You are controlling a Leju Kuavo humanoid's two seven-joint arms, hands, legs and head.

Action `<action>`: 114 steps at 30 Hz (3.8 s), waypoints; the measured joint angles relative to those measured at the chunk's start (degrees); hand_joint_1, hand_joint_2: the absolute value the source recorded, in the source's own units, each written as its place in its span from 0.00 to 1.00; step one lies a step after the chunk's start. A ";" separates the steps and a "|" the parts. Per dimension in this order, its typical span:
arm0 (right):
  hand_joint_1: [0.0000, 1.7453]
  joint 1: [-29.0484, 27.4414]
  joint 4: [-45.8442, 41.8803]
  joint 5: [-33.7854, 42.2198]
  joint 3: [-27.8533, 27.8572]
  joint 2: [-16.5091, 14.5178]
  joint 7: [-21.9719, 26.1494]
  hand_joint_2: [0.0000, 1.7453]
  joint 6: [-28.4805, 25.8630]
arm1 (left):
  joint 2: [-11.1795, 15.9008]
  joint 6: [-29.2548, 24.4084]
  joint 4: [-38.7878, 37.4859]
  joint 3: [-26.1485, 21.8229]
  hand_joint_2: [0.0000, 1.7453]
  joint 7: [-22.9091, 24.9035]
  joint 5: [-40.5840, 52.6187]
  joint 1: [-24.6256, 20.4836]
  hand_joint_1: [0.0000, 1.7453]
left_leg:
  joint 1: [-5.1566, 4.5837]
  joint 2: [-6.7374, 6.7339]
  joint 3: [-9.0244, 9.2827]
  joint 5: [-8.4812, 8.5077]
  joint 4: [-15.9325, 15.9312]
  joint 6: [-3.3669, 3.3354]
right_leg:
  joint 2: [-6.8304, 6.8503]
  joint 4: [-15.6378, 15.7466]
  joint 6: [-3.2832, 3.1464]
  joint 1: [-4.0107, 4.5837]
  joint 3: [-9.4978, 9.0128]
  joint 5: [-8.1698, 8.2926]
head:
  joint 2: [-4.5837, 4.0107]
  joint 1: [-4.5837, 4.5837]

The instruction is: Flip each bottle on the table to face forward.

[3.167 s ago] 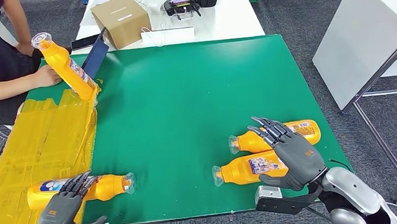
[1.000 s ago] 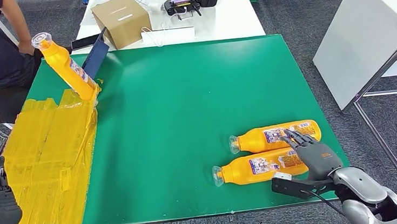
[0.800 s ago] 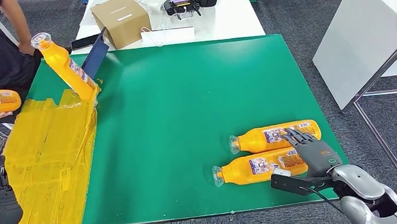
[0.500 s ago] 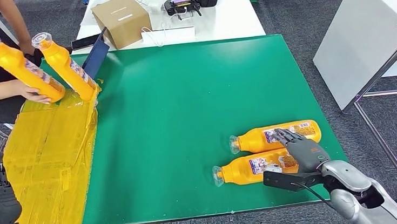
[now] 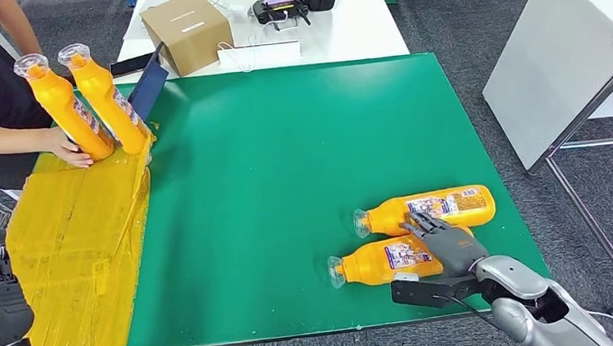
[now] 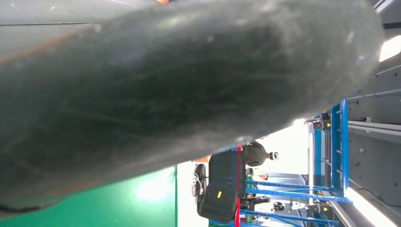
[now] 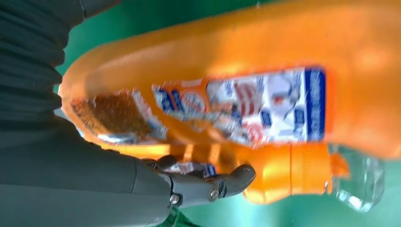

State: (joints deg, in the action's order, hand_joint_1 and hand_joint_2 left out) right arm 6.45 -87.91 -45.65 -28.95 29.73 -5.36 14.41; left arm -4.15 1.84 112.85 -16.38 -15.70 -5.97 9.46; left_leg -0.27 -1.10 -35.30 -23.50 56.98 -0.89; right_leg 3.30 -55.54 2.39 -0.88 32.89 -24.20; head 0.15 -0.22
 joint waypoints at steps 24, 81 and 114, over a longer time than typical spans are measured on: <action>1.00 1.57 2.84 -0.86 -7.13 5.75 -0.08 1.00 1.08 | 1.60 -2.25 -2.01 2.69 0.00 2.44 -1.04 -4.33 0.00 | 0.01 -0.04 0.84 -0.24 -0.01 0.01 | -0.09 0.05 0.01 -0.04 -0.10 -0.10 | 0.01 -0.01; 1.00 0.95 -7.94 32.88 -1.00 -21.68 1.21 1.00 -7.64 | -0.85 5.04 3.11 12.44 1.00 3.15 -4.97 6.38 0.00 | 0.37 -0.53 1.25 -0.70 -0.03 0.07 | -0.54 0.44 0.14 0.24 -1.39 -0.39 | 0.00 0.01; 1.00 12.57 -8.80 22.35 -16.56 -28.80 -3.01 1.00 -9.55 | -1.16 4.77 5.79 28.27 1.00 1.22 -0.06 1.90 0.00 | 0.36 -0.53 0.98 -0.68 -0.02 0.05 | -0.51 0.42 0.16 0.24 -1.09 -0.38 | 0.00 0.01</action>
State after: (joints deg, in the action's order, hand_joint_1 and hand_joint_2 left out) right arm 19.02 -96.71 -23.29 -45.51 0.92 -8.37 4.86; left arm -5.31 6.61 118.64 11.89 -14.49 -6.03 11.36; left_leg 0.09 -1.63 -34.32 -24.18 56.96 -0.84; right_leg 2.79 -55.12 2.54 -0.63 31.80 -24.58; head 0.15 -0.21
